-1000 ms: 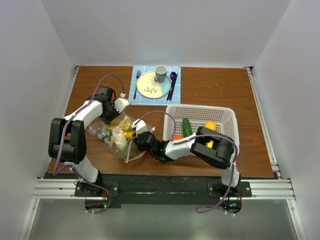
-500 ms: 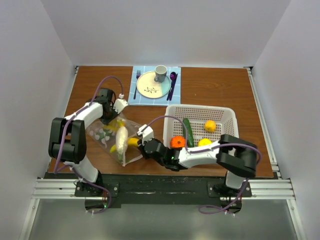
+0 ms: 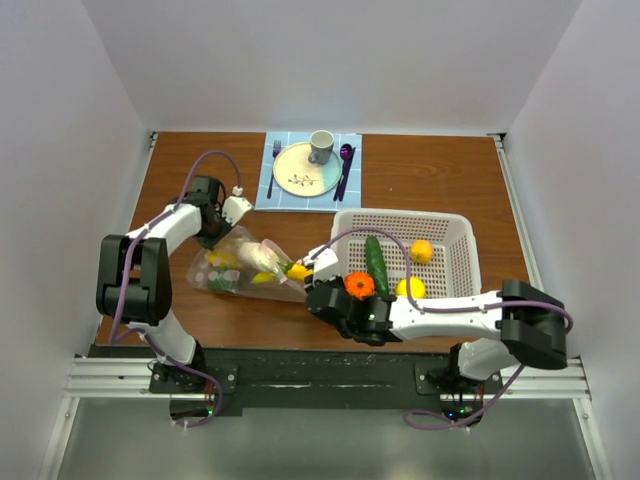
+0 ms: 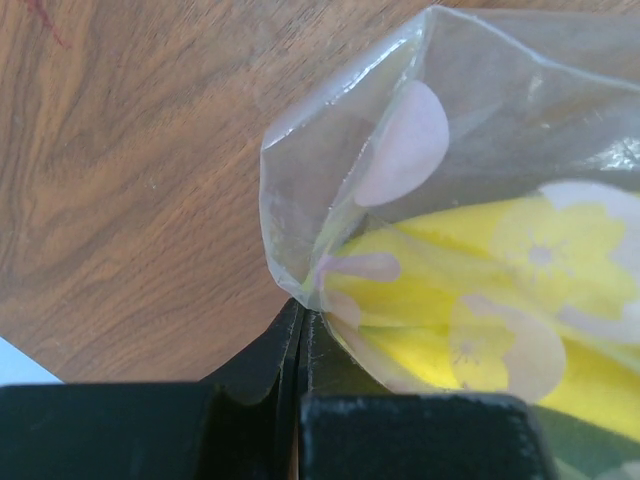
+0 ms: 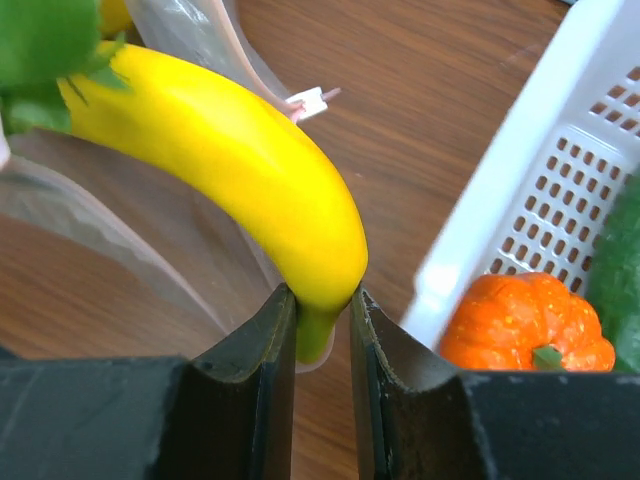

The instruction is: Open the zip-top bag and remove the fake food

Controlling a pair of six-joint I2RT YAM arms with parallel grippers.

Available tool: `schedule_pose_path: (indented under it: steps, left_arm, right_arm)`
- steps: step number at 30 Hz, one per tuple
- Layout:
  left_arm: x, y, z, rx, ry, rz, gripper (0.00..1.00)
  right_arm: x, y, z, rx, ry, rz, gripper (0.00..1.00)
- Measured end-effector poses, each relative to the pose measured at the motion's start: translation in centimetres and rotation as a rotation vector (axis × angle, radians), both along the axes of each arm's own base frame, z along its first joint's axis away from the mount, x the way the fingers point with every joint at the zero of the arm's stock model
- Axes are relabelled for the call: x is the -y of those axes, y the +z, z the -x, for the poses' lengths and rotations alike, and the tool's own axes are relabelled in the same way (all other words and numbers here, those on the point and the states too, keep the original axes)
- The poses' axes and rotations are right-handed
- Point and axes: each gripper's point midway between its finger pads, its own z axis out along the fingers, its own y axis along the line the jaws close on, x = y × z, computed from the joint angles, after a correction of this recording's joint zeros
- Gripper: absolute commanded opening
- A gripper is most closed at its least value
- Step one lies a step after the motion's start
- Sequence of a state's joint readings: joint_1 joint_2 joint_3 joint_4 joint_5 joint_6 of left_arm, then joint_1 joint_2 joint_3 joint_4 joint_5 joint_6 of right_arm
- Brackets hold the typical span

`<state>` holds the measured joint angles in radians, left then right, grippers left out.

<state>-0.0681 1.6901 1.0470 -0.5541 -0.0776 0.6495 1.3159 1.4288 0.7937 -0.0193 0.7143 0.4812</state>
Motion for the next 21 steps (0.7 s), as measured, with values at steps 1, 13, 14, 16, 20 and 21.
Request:
schedule_pose_path:
  steps: [1,13,14,16,20,21]
  left_arm:
    - [0.0,0.0,0.0,0.000,-0.001,0.004,0.00]
    - [-1.7,0.1,1.0,-0.007,-0.022,-0.038,0.00]
    - [-1.8,0.2,1.1,-0.008,-0.025,-0.045,0.00]
    - [-2.0,0.2,1.2,-0.010,-0.029,-0.052,0.00]
    - [-2.3,0.2,1.3,-0.010,-0.041,-0.061,0.00]
    - [-2.4,0.2,1.3,-0.009,-0.041,-0.063,0.00]
  right_arm:
    - [0.2,-0.4,-0.1,-0.005,-0.016,0.043,0.00]
    - [3.4,1.0,-1.3,0.089,-0.189,0.350,0.00]
    - [3.5,1.7,-1.4,0.102,-0.190,0.339,0.00]
    - [3.7,3.3,-1.5,0.125,-0.189,0.313,0.00]
    - [3.6,6.2,-1.9,0.160,-0.197,0.255,0.00]
    - [3.6,6.7,-2.0,0.167,-0.203,0.248,0.00]
